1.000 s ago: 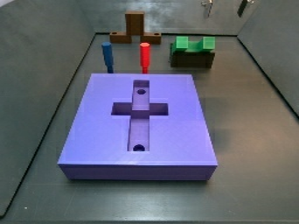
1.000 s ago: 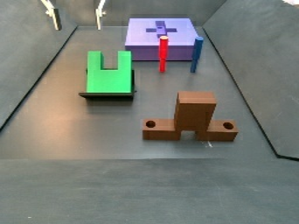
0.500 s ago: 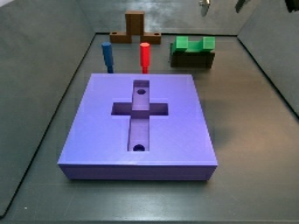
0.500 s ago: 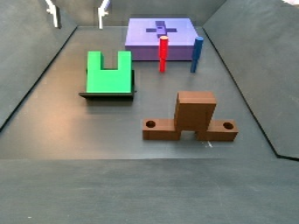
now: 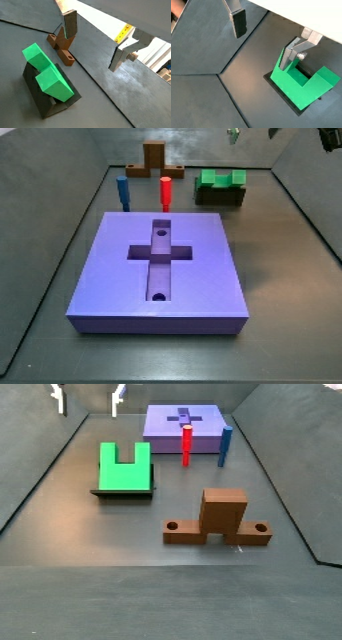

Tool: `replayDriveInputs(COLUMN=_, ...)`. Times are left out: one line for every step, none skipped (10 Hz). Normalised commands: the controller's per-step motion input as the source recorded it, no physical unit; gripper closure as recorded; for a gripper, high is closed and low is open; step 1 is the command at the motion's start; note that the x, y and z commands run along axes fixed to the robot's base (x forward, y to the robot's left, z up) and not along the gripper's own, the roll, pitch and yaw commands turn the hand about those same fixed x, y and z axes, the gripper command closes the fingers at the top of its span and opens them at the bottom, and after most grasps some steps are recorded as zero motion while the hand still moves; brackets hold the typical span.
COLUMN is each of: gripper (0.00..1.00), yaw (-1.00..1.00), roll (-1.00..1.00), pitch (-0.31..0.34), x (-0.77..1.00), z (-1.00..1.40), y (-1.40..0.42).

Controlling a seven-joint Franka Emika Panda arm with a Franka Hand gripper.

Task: Pick up the green object. Move up. Place the green object on the fixture. Regrasp the green object. Move to above the board. Insert the green object.
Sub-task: Regrasp the green object.

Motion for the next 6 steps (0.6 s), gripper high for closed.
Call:
replayDriveInputs(gripper=0.0, yaw=0.2, roll=-0.13, pitch=-0.011, x=0.12, z=-0.16, y=0.0)
replayDriveInputs(gripper=0.0, yaw=0.32, roll=-0.17, pitch=-0.097, x=0.07, z=-0.16, y=0.0)
replayDriveInputs(gripper=0.0, yaw=0.17, roll=0.03, pitch=0.0, x=0.15, z=-0.09, y=-0.07)
replayDriveInputs(gripper=0.0, yaw=0.0, roll=0.25, pitch=0.063, x=0.17, z=-0.07, y=-0.07)
replayDriveInputs(gripper=0.0, yaw=0.0, roll=0.32, pitch=0.1, x=0.15, z=-0.07, y=-0.05)
replayDriveInputs(gripper=0.0, yaw=0.0, roll=0.34, pitch=0.097, x=0.12, z=-0.09, y=-0.04)
